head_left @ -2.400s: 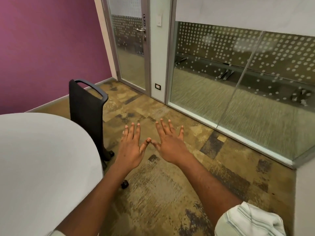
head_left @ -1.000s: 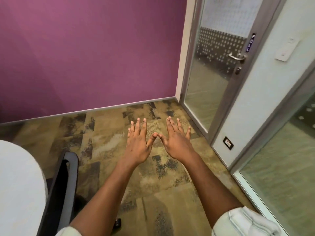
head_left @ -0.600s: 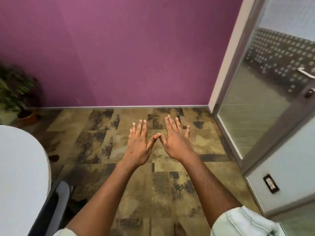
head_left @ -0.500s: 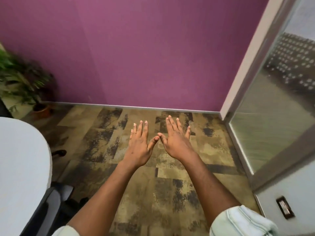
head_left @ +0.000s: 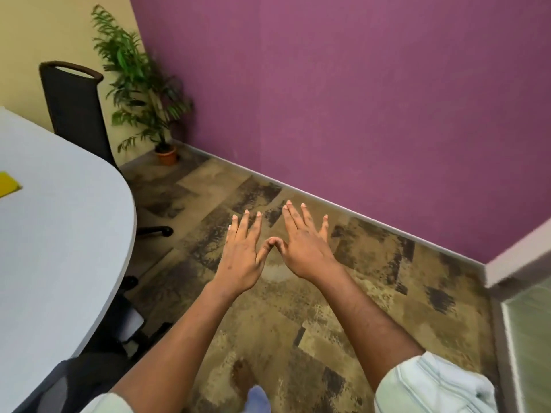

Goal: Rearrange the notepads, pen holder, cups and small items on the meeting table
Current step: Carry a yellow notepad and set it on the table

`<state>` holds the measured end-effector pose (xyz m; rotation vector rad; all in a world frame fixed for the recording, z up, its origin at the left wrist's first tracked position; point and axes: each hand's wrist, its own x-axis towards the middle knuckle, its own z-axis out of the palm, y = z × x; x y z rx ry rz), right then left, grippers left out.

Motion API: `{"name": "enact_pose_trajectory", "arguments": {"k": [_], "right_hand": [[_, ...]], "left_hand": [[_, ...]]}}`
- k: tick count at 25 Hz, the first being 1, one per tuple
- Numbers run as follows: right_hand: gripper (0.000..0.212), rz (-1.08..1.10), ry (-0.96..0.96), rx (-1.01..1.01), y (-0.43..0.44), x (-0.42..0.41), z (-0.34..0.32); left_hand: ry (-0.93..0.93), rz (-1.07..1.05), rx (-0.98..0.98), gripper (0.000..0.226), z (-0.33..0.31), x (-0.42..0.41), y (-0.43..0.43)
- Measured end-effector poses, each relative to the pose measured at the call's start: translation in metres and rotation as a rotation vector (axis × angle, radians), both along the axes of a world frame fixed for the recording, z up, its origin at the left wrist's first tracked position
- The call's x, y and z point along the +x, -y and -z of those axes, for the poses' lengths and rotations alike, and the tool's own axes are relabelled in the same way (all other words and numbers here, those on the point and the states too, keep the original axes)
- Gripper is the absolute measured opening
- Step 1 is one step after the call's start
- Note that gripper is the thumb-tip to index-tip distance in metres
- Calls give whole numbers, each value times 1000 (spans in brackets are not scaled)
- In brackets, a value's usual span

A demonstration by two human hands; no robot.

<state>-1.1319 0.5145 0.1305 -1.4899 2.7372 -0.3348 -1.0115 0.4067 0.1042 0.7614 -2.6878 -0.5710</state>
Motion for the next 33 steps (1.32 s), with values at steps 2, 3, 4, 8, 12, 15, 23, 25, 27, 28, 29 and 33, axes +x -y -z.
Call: {"name": "enact_pose_trajectory", "arguments": {"k": [2, 3, 4, 8, 12, 15, 23, 25, 27, 28, 29, 33], "right_hand": [[70, -44, -6, -5, 51, -28, 4], [70, -45, 1, -3, 73, -39, 6], [70, -53, 23, 4, 105, -54, 6], [70, -73, 82, -9, 182, -89, 8], [69, -116, 149, -35, 265, -116, 6], [69, -196, 162, -12, 319, -136, 16], [70, -436, 188, -26, 476, -190, 14], [70, -534, 182, 5, 517, -206, 13], [70, -601, 161, -23, 550, -212, 6], [70, -647, 156, -22, 573, -212, 2], [70, -711, 171, -11, 599, -210, -1], [71, -857, 174, 17, 670, -184, -5]], "left_hand": [[-49, -59, 10, 75, 6, -27, 41], [-66, -85, 17, 75, 9, -37, 60], [-88, -113, 31, 75, 10, -52, 91], [-104, -206, 30, 72, 8, -79, 168], [-81, -271, 36, 77, 3, -96, 248], [-110, -351, 49, 85, 8, -109, 290], [-60, -588, 21, 85, 14, -148, 407], [-45, -725, -18, 83, 12, -159, 432], [-56, -800, -21, 79, 3, -162, 450], [-58, -850, -19, 77, 1, -160, 462], [-69, -926, -8, 74, 1, -159, 474], [-59, -1139, 51, 75, 0, -133, 518]]}}
